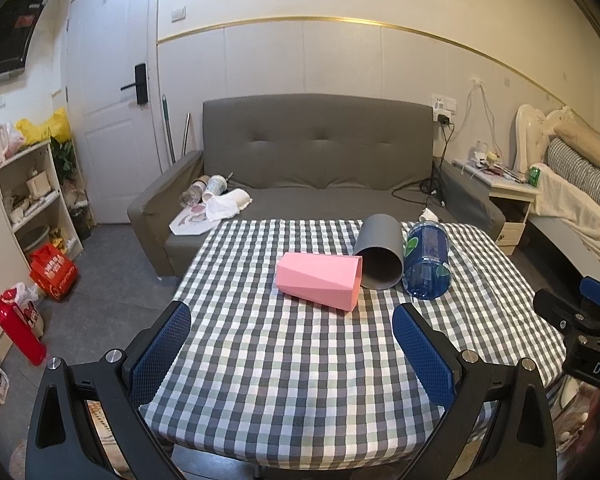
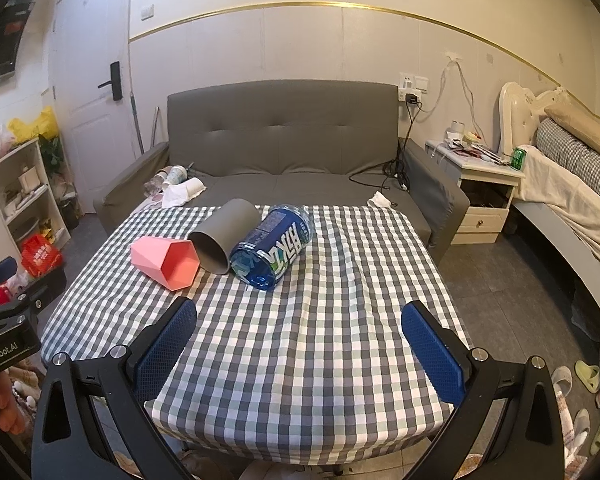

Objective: Flip cup upside down
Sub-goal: 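Move the right gripper to the lying blue water bottle and close around it, then lift the blue bottle off the table with the right gripper, then grasp the bottle with the left gripper while the right gripper opens and releases it, then turn the bottle upright with the left gripper and lower it beside the gray cup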

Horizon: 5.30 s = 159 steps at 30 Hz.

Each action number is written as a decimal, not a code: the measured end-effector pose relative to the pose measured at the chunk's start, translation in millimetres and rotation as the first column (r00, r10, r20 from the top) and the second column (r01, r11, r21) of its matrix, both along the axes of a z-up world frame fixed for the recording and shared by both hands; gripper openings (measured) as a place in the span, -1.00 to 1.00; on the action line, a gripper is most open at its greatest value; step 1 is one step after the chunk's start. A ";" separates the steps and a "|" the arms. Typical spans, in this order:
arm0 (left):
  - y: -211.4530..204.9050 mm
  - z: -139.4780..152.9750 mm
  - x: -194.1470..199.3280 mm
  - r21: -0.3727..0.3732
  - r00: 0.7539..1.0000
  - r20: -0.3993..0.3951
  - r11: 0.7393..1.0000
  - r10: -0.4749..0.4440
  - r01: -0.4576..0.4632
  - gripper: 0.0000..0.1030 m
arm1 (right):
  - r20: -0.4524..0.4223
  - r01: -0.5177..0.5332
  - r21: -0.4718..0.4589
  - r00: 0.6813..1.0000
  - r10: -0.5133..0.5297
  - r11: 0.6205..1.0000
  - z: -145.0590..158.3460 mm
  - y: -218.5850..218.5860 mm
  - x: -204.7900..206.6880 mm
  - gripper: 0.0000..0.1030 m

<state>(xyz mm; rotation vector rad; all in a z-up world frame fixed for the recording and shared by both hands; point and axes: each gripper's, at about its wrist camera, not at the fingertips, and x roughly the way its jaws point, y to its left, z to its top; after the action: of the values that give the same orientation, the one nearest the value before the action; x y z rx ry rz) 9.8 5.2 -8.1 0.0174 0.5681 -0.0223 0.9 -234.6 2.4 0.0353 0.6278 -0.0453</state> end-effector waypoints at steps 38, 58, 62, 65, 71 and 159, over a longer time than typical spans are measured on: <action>19.8 -52.5 142.4 -0.004 0.978 -0.206 0.999 0.043 -0.044 1.00 | -0.497 0.161 0.205 0.867 -0.039 0.965 -80.7 7.3 229.9 0.69; 5.4 -39.4 109.4 0.036 0.985 -0.172 0.999 0.021 -0.015 1.00 | -0.501 0.059 0.273 0.861 0.089 0.960 -64.8 39.6 139.9 0.22; 10.2 -37.6 94.4 0.032 0.982 -0.184 0.999 0.028 -0.023 1.00 | -0.503 0.029 0.283 0.856 0.122 0.959 -65.1 57.9 112.7 0.22; 17.5 -36.7 84.2 0.021 0.979 -0.199 0.999 0.046 -0.043 1.00 | -0.503 0.007 0.281 0.853 0.141 0.960 -69.5 72.0 99.4 0.22; 24.7 -39.1 65.9 0.030 0.971 -0.227 0.997 0.074 -0.069 1.00 | -0.502 -0.009 0.250 0.854 0.138 0.968 -78.6 84.0 94.8 0.22; -136.0 -17.4 152.9 0.022 0.864 -0.479 0.982 -0.154 0.187 0.49 | -0.304 0.012 0.133 0.952 0.030 0.991 -39.2 -73.9 83.8 0.93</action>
<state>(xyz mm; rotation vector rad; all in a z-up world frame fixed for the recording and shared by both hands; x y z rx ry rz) 162.7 -130.8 -25.5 0.1320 1.0617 -0.1849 84.7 -308.4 -36.8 0.1568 0.9411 0.0005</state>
